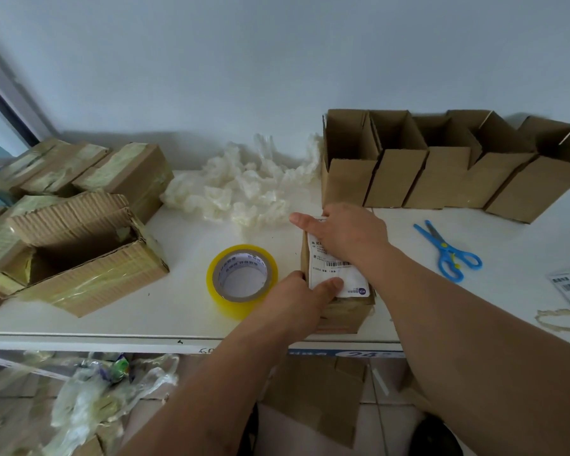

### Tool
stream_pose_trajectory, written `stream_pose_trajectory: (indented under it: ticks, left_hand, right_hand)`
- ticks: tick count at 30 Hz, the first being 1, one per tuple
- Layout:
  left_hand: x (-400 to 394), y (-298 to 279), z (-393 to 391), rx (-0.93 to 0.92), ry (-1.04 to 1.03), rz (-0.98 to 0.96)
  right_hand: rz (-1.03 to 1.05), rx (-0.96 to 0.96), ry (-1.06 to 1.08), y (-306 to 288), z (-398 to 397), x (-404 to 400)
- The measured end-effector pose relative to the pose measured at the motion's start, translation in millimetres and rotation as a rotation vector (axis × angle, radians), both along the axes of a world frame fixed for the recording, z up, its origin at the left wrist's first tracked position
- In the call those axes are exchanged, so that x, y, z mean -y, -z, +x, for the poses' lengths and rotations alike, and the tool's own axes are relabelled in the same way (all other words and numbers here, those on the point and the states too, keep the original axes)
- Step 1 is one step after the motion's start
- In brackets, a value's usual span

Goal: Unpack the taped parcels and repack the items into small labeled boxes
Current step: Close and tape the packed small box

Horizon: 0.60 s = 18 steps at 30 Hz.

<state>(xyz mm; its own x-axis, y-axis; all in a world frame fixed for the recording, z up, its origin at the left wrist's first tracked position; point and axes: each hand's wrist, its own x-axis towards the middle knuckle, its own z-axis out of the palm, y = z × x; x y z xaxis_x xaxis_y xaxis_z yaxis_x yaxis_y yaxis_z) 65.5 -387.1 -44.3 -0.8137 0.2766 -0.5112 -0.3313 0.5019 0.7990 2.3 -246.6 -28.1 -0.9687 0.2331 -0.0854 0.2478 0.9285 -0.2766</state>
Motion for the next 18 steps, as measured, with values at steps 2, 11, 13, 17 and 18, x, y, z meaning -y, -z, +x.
stream_pose_trajectory:
  ticks: [2,11,13,17,18]
  left_hand:
    - [-1,1,0,0.008,-0.009,0.015]
    - [1,-5,1,0.088,-0.061,0.118]
    - [1,-6,2,0.087,-0.066,0.131]
    - [2,-2,3,0.057,-0.069,0.142]
    - [2,-2,4,0.042,-0.066,0.136]
  right_hand:
    - [-0.035,-0.002,0.014,0,0,0]
    - [-0.486,-0.146,0.104,-3,19,-12]
    - [-0.611,-0.146,0.196,-1,31,-17]
    - [-0.864,-0.036,0.374,6,57,-21]
    - [-0.904,0.011,0.415,10,62,-20]
